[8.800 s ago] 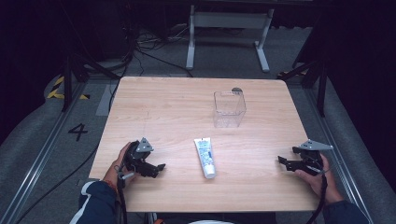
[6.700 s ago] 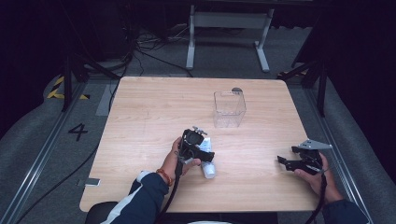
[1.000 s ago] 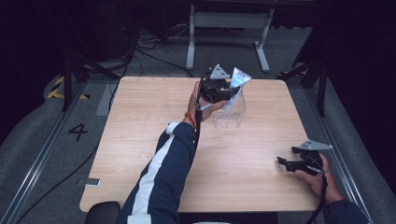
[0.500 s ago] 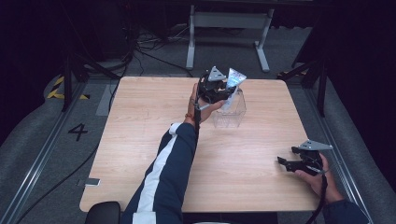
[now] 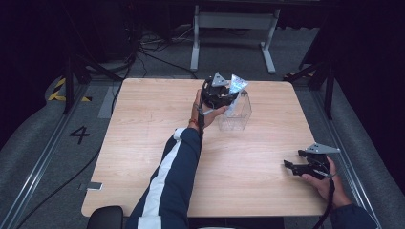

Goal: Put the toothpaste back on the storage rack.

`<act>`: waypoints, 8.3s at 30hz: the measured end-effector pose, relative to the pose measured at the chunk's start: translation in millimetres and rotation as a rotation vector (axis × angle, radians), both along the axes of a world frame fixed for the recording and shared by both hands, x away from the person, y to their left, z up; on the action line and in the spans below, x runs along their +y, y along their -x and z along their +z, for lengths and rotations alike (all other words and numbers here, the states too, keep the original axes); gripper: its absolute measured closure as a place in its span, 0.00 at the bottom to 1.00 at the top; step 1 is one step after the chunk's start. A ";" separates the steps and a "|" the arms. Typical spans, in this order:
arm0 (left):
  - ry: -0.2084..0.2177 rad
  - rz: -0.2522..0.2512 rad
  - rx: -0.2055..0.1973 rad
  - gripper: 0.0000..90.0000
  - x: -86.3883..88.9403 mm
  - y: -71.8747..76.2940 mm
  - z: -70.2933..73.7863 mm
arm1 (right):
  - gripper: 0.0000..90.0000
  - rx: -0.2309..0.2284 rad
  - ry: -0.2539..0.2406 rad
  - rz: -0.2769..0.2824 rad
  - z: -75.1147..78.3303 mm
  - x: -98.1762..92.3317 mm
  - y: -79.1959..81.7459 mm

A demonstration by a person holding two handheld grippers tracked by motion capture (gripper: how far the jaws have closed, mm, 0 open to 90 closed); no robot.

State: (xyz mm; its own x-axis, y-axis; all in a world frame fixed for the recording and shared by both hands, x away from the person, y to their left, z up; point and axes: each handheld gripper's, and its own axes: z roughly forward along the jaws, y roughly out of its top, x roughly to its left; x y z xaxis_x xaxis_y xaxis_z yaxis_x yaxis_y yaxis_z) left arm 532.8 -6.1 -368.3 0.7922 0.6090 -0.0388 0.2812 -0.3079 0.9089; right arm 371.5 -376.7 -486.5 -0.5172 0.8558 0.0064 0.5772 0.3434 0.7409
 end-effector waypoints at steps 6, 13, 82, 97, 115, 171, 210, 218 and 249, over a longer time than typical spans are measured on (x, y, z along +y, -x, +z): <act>-0.026 -0.006 -0.002 0.76 -2.7 0.4 -6.4 | 0.20 0.000 0.000 0.000 0.0 0.0 0.0; -0.046 -0.001 0.015 0.76 -5.1 1.6 -12.0 | 0.20 0.001 -0.001 -0.001 0.1 0.1 0.1; -0.153 -0.004 -0.003 0.69 10.0 18.3 -9.0 | 0.20 0.000 0.000 0.002 0.0 -0.1 -0.1; -0.272 0.015 -0.022 0.61 32.7 32.5 -10.5 | 0.20 0.000 0.000 0.001 0.0 0.0 0.0; -0.403 0.007 -0.056 0.51 49.1 52.5 -10.5 | 0.20 0.000 0.000 0.001 0.0 0.0 0.0; -0.668 0.028 0.031 0.44 132.6 103.8 -31.4 | 0.20 -0.002 0.001 -0.001 0.0 0.0 0.8; -0.702 0.101 0.110 0.33 187.8 144.7 -62.8 | 0.20 0.000 0.001 -0.002 0.0 0.0 1.0; -0.688 0.106 0.121 0.32 195.9 154.3 -66.1 | 0.20 -0.001 0.001 -0.002 0.0 0.0 1.0; -0.503 0.188 0.189 0.27 256.2 187.7 -94.4 | 0.20 -0.001 0.002 -0.004 0.0 0.1 1.3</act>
